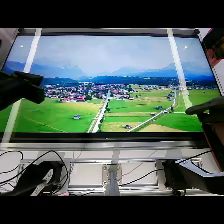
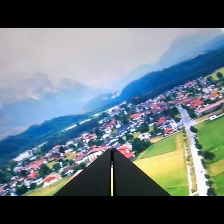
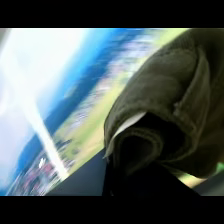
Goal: Fold the clothes and pants, and hang the long-sleeved shirts on hangers.
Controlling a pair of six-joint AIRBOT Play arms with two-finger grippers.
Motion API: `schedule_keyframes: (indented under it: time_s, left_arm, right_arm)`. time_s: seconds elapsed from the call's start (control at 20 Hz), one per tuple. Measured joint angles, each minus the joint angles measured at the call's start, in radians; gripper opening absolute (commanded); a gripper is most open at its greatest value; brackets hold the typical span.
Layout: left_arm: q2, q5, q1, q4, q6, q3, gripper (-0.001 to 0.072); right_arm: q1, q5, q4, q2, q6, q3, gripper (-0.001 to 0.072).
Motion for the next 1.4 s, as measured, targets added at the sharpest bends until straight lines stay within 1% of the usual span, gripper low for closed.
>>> schedule_keyframes:
  time_s: [0.15, 0.4, 0.75, 0.8, 0.85, 0.9, 0.95, 1.0, 1.25, 1.3, 1.35, 1.4]
  left_arm:
    - [0.035, 0.000, 0.001, 0.048, 0.000, 0.000, 0.0016]
    - [0.046, 0.001, 0.001, 0.076, 0.000, 0.000, 0.0016]
    - [0.026, 0.002, 0.001, 0.083, 0.000, 0.000, 0.0017]
    - [0.021, 0.002, 0.001, 0.082, 0.000, 0.000, 0.0016]
    - [0.014, 0.002, 0.001, 0.082, 0.000, 0.000, 0.0016]
    - [0.008, 0.002, 0.001, 0.082, 0.000, 0.000, 0.0017]
    - [0.002, 0.002, 0.001, 0.082, 0.000, 0.000, 0.0017]
    - [-0.005, 0.002, 0.001, 0.082, 0.000, 0.000, 0.0016]
    - [-0.032, 0.002, 0.001, 0.080, 0.000, 0.000, 0.0017]
    - [-0.035, 0.002, 0.001, 0.080, 0.000, 0.000, 0.0017]
    - [-0.037, 0.002, 0.001, 0.080, 0.000, 0.000, 0.0016]
    - [-0.038, 0.002, 0.001, 0.080, 0.000, 0.000, 0.0017]
  right_arm:
    - [-0.108, 0.009, -0.132, 0.014, 0.069, 0.002, 0.0049]
    - [-0.230, -0.009, -0.338, 0.029, 0.151, 0.024, 0.0049]
    - [-0.301, -0.142, -0.548, 0.030, 0.189, 0.068, 0.0051]
    - [-0.303, -0.154, -0.570, 0.029, 0.191, 0.069, 0.0078]
    - [-0.305, -0.169, -0.587, 0.028, 0.192, 0.070, 0.0260]
    - [-0.306, -0.195, -0.603, 0.026, 0.195, 0.071, 0.0563]
    - [-0.307, -0.218, -0.615, 0.025, 0.196, 0.071, 0.0692]
    - [-0.308, -0.224, -0.625, 0.024, 0.196, 0.071, 0.0674]
    - [-0.309, -0.255, -0.636, 0.021, 0.198, 0.072, 0.0668]
    - [-0.309, -0.256, -0.629, 0.021, 0.198, 0.072, 0.0590]
    - [-0.308, -0.263, -0.608, 0.021, 0.198, 0.072, 0.0345]
    - [-0.305, -0.269, -0.574, 0.021, 0.199, 0.072, 0.0168]
